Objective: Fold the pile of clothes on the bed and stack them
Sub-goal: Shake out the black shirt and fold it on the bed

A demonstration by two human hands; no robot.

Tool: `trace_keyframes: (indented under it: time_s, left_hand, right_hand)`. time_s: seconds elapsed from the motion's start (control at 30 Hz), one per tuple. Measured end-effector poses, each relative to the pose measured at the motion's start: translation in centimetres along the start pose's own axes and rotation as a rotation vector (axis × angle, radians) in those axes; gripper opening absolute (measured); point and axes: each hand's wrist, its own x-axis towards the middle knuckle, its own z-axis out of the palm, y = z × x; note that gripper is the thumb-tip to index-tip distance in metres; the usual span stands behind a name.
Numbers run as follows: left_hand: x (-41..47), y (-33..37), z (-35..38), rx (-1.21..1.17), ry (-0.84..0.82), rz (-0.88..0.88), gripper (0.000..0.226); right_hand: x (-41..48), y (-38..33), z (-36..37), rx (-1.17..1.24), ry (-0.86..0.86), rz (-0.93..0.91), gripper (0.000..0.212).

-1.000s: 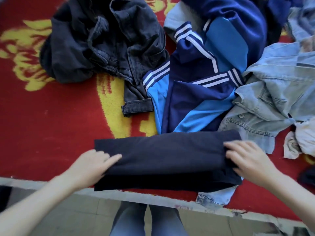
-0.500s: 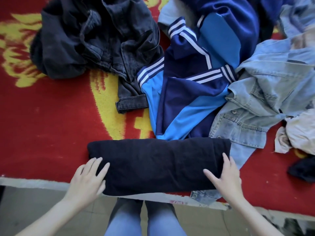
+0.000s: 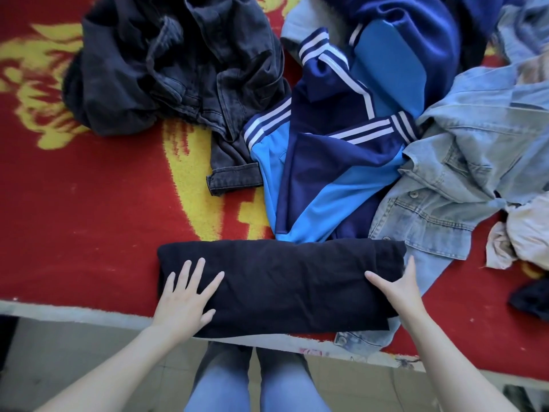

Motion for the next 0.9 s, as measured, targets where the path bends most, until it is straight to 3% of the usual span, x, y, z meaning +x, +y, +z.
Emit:
trace_keyframes:
  time_s: [0.1, 0.23, 0.27, 0.37, 0.5, 0.6, 0.63, 0.7, 0.73, 0.83, 0.9]
  left_hand:
    - [-0.1, 0.3, -0.1, 0.009, 0.030, -0.011, 0.092]
    - [-0.2, 0.6, -0.1, -0.001, 0.077, -0.005, 0.092]
    - [-0.3, 0.6, -0.1, -0.020, 0.089, -0.004, 0.091]
    - [-0.9, 0.5, 0.3, -0.100, 0.154, 0.004, 0.087]
    - [-1.9, 0.5, 1.2, -0.260, 0.176, 0.030, 0.065]
    - [-2.3, 1.0, -0.3, -0.734, 0.202, -0.161, 0.025]
    - [-2.3, 1.5, -2.3, -1.116, 0.146, -0.287, 0.023]
    - [-2.0, 1.5, -5.4, -1.896, 0.065, -0.573, 0.062]
    - [-2.0, 0.9, -5.9, -2.062, 0.089, -0.637, 0.072]
    - [-2.5, -0.8, -7.3, -2.205, 0.070, -0.796, 0.054]
    - [-3.0, -2.4, -6.2, -2.213, -0.003, -0.859, 0.065]
  right_hand:
    - [0.0, -0.4, -0.2, 0.009, -0.017, 0.011, 0.117]
    - [-0.8, -1.9, -1.0, -0.032, -0.061, -0.017, 0.049]
    - [-1.8, -2.8, -1.2, -0.061, -0.057, -0.043, 0.041]
    - [-6.0, -5.8, -1.0, -0.186, 0.018, -0.188, 0.033]
    - [-14.4, -9.2, 3.0, -0.157, -0.139, -0.412, 0.033]
    - [-18.0, -10.6, 8.5, -0.149, -0.246, -0.566, 0.024]
    - [-18.8, -11.1, 10.5, -0.170, -0.288, -0.631, 0.025]
    - [-20.2, -12.2, 13.9, -0.298, -0.406, -0.708, 0.030]
    - [-20.6, -12.3, 15.3, -0.363, -0.482, -0.716, 0.033]
    - [-20.5, -12.0, 17.6, -0.391, -0.777, -0.703, 0.051]
    - [-19.6, -11.1, 17.8, -0.425, -0.836, -0.732, 0.057]
